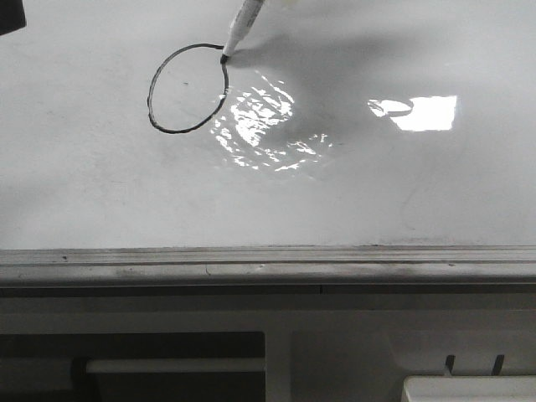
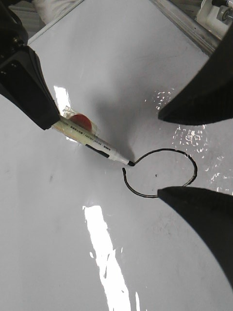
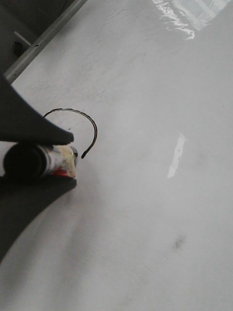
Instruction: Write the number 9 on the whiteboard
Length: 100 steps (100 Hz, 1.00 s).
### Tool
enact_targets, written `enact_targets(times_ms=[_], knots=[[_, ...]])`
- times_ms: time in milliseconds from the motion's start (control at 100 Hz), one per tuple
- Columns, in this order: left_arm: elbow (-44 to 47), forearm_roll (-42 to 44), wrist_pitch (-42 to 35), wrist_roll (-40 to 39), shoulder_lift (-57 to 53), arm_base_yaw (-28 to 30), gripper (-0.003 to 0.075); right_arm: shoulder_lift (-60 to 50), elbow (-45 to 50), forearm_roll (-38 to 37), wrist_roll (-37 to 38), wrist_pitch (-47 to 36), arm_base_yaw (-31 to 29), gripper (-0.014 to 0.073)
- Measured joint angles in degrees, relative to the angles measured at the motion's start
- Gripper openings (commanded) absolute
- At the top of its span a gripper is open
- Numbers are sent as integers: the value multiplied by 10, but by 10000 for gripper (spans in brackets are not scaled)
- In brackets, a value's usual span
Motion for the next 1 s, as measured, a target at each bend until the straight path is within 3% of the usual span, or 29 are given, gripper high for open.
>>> enact_targets(times_ms=[230,680,1000], knots=[[0,0,0,0,0,0,283,1,1,2,0,7,0,-50],[0,4,11,-1,0,0,283,1,103,51,6,47,38,-50],[-4,133,14,-36,38,-24,283,-7,82,55,3,35,95,-50]])
